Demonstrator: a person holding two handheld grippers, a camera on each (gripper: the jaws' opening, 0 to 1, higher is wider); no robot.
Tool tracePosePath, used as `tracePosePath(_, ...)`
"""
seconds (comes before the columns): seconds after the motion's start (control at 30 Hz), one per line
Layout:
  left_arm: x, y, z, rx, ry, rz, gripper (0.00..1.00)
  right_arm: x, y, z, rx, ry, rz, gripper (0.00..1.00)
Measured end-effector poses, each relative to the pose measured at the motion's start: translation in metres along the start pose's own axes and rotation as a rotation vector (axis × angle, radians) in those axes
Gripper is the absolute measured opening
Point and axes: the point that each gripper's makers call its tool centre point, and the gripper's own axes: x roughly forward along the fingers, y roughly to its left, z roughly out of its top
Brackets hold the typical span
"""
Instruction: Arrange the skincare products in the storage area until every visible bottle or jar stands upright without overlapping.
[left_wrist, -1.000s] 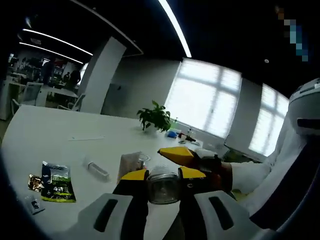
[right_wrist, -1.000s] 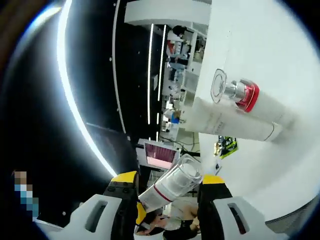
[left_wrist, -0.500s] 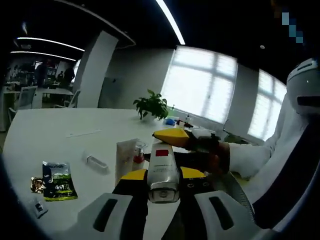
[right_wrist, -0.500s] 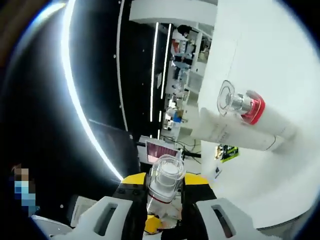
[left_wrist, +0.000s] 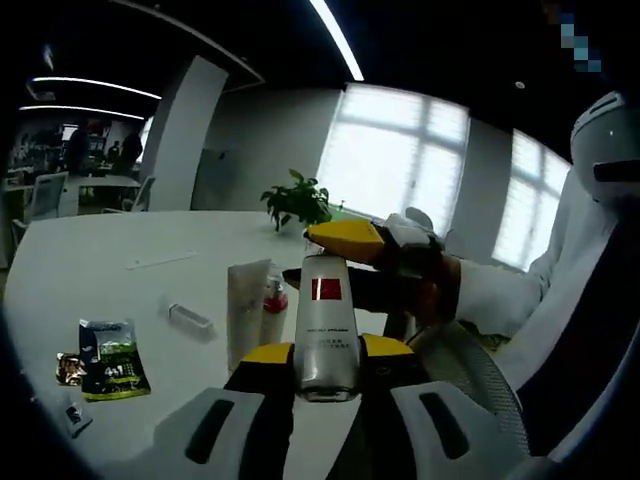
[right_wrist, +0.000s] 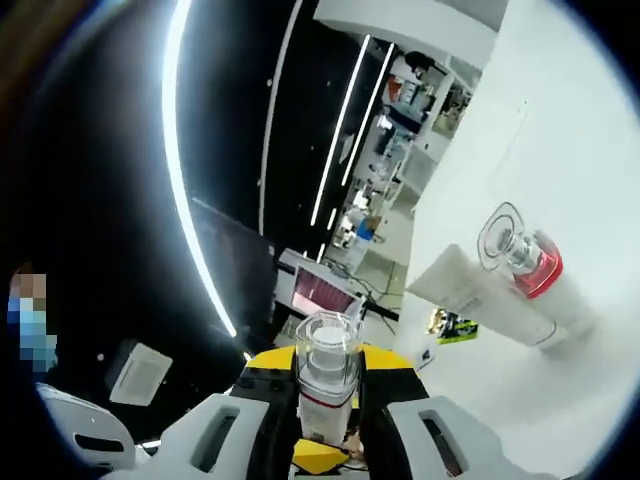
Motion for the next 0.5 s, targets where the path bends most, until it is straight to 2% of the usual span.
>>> tracePosePath(0.17, -0.003, 0.005, 0.003, 0.011, -0.002, 0.009, 0.27, -0.001, 0.004, 0.001, -0.084, 0.017, 0.011, 0.15)
tracePosePath(0.23, -0.002, 0.002, -0.002, 0.034, 0.038, -0.010, 0.30, -0.001, 0.010, -0.004, -0.159, 0.059, 0.030, 0.15)
tracePosePath(0.3, -0.001, 0.000, -0.005, 0.059, 0.061, -0.017, 0.30, 0.001, 0.011, -0.009, -0.254, 0.093, 0.019, 0.15)
tracePosePath(0.47, 0.007, -0.005, -0.003, 0.046, 0.060, -0.032, 0.26, 0.005, 0.015, -0.019, -0.474, 0.156, 0.014, 0.15)
tracePosePath(0.5, 0.008, -0.006, -0.003, 0.047, 0.061, -0.032, 0.26, 0.005, 0.016, -0.020, -0.490, 0.163, 0.014, 0.15)
